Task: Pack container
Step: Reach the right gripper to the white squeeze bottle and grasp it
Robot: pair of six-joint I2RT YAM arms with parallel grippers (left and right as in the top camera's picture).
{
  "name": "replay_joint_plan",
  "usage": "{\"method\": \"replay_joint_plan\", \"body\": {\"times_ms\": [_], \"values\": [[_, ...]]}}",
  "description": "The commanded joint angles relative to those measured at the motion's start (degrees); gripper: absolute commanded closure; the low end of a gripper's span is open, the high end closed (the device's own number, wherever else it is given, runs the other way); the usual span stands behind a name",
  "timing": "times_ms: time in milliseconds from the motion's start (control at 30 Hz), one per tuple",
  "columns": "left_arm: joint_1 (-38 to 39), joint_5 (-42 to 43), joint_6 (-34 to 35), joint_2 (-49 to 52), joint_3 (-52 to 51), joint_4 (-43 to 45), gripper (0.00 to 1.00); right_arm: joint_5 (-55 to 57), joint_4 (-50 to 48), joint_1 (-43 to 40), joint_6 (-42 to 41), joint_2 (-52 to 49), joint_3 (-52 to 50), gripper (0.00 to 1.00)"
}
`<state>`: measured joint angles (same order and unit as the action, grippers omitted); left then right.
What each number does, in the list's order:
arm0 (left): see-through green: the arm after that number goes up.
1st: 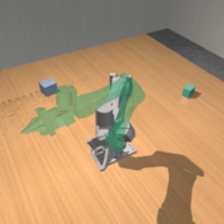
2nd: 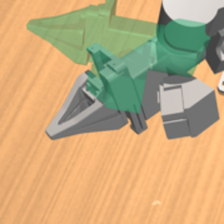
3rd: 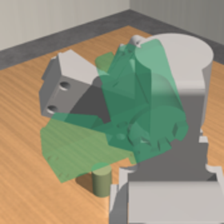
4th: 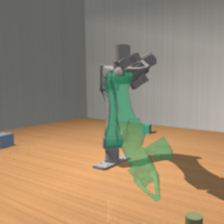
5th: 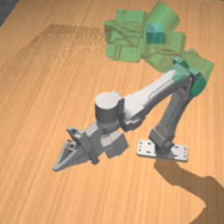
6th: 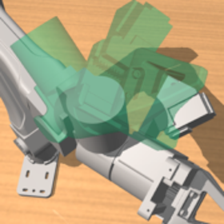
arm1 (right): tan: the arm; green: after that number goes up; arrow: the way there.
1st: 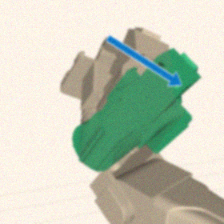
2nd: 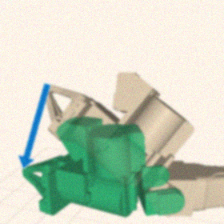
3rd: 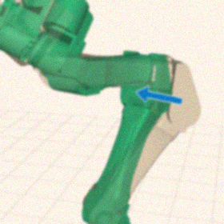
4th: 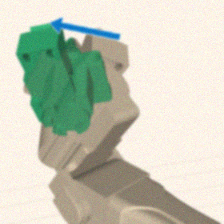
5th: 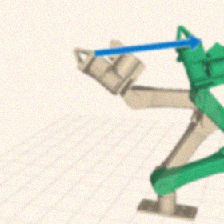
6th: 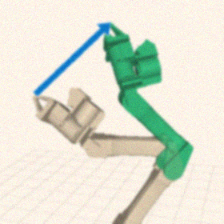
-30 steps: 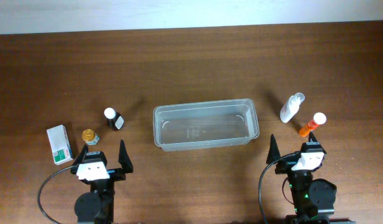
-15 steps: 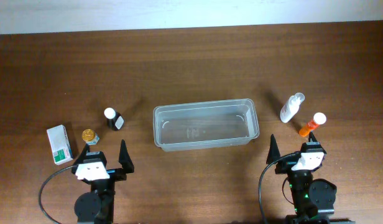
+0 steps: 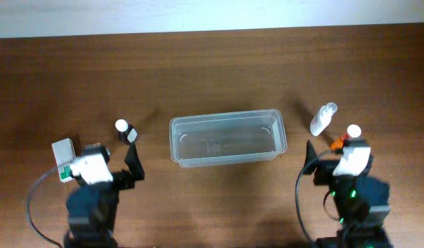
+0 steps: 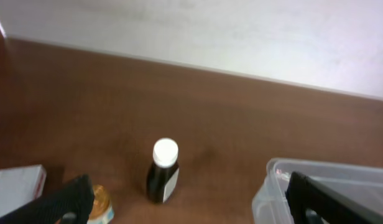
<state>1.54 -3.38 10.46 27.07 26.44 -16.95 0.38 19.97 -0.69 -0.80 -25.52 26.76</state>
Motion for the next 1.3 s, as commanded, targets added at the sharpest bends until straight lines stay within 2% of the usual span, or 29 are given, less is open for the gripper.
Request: {"method": "replay_joint_plan", "body": {"times_ms": [0,100,200,333,433,867,1267], "values": [[0.17,1.16,0.61,10.82,10.67,-4.5,0.01,-0.2,4.24,0.31,0.39,-11.69,12.22,0.02],[0.17,4.33,0.61,21.11,20.94,-12.46,0.01,-0.11,12.66,0.26,0.39,-23.32,24.55,0.02],[0.17,9.11,0.59,33.64,33.81,-26.91,0.01,-0.44,24.74,-0.98,0.37,-39.54,41.7,0.02],[0.17,10.75,0.61,40.06,39.52,-35.43,0.01,-5.18,34.82,-3.56,0.37,-51.43,53.68,0.02],[0.17,11.34,0.61,41.81,40.04,-36.87,0.01,-6.19,39.67,-5.11,0.39,-57.92,58.93,0.02],[0.17,11.1,0.59,42.42,40.04,-37.18,0.01,-6.12,39.56,-6.51,0.37,-72.57,59.71,0.02],[0.17,10.38,0.59,42.42,40.04,-37.16,0.01,-4.09,38.36,-7.5,-1.57,-77.53,59.71,0.0]]}}
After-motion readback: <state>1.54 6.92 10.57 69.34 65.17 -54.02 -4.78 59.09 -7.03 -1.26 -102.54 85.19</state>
